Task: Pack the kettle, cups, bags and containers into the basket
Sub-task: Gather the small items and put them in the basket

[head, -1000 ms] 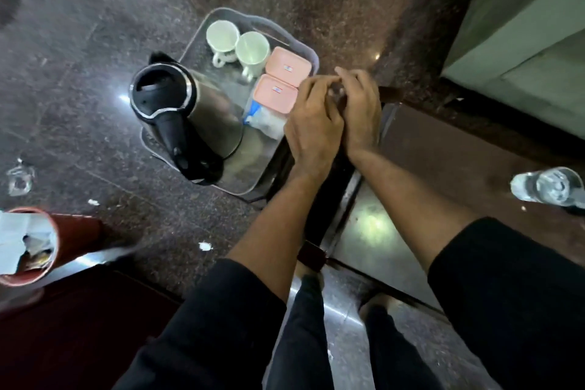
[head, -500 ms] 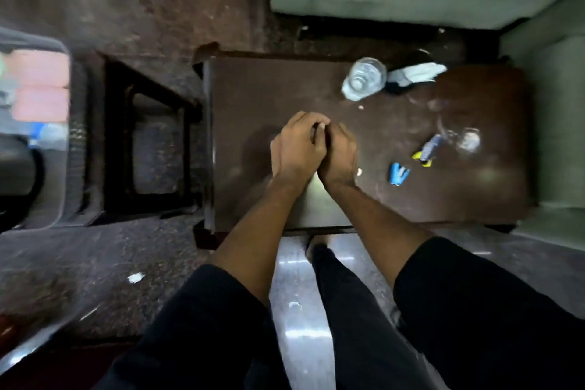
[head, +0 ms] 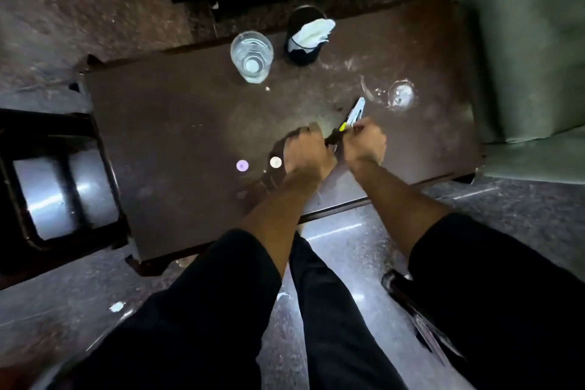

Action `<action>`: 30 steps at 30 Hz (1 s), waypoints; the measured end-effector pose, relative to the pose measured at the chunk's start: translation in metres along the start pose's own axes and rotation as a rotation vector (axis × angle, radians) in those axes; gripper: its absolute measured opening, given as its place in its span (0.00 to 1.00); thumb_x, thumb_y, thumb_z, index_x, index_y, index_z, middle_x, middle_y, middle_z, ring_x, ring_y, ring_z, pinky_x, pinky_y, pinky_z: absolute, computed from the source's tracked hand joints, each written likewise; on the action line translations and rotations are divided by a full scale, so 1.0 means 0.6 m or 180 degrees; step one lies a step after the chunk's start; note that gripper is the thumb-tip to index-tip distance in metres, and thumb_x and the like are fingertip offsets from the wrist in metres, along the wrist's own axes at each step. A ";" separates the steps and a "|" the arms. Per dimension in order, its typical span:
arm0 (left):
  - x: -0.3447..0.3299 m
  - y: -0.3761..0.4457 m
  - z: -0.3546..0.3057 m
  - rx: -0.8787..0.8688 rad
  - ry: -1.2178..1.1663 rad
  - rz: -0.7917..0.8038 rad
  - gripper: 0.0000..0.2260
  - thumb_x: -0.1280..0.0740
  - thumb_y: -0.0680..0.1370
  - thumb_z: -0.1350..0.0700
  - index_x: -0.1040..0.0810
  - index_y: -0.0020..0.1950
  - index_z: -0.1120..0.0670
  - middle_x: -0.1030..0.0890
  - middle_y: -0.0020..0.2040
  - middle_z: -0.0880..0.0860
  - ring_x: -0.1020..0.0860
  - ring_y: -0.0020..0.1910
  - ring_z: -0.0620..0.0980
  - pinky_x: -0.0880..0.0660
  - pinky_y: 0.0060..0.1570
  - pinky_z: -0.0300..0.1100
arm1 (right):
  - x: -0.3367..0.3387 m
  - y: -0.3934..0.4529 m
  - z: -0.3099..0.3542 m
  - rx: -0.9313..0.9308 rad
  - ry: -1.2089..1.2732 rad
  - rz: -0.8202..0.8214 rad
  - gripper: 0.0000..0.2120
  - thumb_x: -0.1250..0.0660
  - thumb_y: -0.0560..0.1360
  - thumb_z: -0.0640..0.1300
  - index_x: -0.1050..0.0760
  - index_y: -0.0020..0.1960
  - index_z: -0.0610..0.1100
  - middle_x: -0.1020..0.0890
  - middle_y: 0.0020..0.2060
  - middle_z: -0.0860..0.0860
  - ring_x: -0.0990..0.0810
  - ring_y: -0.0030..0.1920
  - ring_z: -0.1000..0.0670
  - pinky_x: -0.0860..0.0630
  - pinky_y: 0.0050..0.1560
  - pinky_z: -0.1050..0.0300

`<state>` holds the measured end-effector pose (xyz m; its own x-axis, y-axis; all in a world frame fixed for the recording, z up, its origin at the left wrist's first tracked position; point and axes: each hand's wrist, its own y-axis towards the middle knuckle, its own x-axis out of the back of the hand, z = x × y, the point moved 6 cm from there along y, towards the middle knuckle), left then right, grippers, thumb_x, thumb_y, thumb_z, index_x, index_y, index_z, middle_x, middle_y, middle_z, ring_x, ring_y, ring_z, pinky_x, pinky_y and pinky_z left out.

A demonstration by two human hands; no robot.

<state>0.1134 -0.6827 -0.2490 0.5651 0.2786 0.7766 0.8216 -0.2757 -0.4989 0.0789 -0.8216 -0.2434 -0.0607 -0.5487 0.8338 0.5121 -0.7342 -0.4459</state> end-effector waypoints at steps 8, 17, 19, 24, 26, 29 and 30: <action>-0.077 0.027 -0.020 0.0249 0.0665 0.0078 0.30 0.27 0.75 0.44 0.34 0.69 0.58 0.20 0.60 0.59 0.17 0.57 0.57 0.23 0.55 0.47 | -0.036 0.102 0.004 -0.0006 -0.0213 0.0266 0.42 0.25 0.74 0.56 0.40 0.76 0.36 0.27 0.71 0.38 0.28 0.72 0.37 0.29 0.70 0.47; -0.029 0.032 0.012 0.0414 -0.0438 -0.0213 0.26 0.37 0.81 0.48 0.36 0.74 0.60 0.23 0.64 0.62 0.18 0.56 0.64 0.22 0.49 0.52 | -0.040 0.090 0.016 -0.0083 -0.0381 0.0183 0.26 0.29 0.72 0.48 0.25 0.67 0.38 0.18 0.62 0.38 0.19 0.64 0.36 0.22 0.62 0.49; -0.006 0.031 0.020 0.0461 -0.0635 -0.0323 0.24 0.37 0.82 0.48 0.35 0.73 0.60 0.22 0.62 0.62 0.18 0.55 0.65 0.22 0.49 0.53 | -0.040 0.067 0.024 -0.0051 -0.0313 0.0180 0.20 0.30 0.72 0.50 0.20 0.60 0.40 0.16 0.58 0.39 0.18 0.61 0.37 0.21 0.59 0.50; 0.069 -0.009 0.069 0.0457 -0.1270 -0.0637 0.16 0.37 0.82 0.48 0.30 0.64 0.57 0.20 0.57 0.61 0.18 0.51 0.65 0.23 0.47 0.53 | -0.055 -0.041 0.060 0.0223 -0.0014 0.0212 0.16 0.25 0.72 0.54 0.21 0.54 0.44 0.14 0.50 0.44 0.16 0.52 0.40 0.23 0.50 0.53; 0.113 -0.038 0.110 0.0384 -0.1397 -0.0902 0.14 0.37 0.82 0.47 0.29 0.62 0.54 0.20 0.55 0.58 0.18 0.48 0.64 0.26 0.44 0.50 | -0.077 -0.096 0.088 0.0249 0.0486 0.0405 0.10 0.26 0.73 0.48 0.25 0.48 0.46 0.17 0.40 0.50 0.19 0.40 0.47 0.20 0.46 0.51; 0.187 -0.080 0.186 0.0224 -0.1458 -0.1388 0.13 0.39 0.82 0.44 0.31 0.62 0.50 0.21 0.55 0.51 0.18 0.43 0.58 0.24 0.40 0.47 | -0.126 -0.185 0.159 0.0202 0.1545 0.1038 0.09 0.28 0.68 0.44 0.27 0.44 0.45 0.20 0.36 0.50 0.23 0.33 0.51 0.21 0.34 0.50; 0.214 -0.094 0.221 0.0236 -0.1508 -0.1539 0.13 0.40 0.82 0.43 0.31 0.62 0.49 0.22 0.56 0.50 0.18 0.43 0.55 0.22 0.40 0.49 | -0.143 -0.217 0.192 0.0253 0.1753 0.1194 0.09 0.29 0.66 0.45 0.27 0.43 0.45 0.21 0.35 0.49 0.23 0.30 0.53 0.25 0.29 0.54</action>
<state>0.1496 -0.5094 -0.1722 0.0910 0.7321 0.6751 0.9835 0.0404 -0.1763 0.1163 -0.6327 -0.2193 -0.2838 -0.9004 0.3298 0.6440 -0.4338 -0.6301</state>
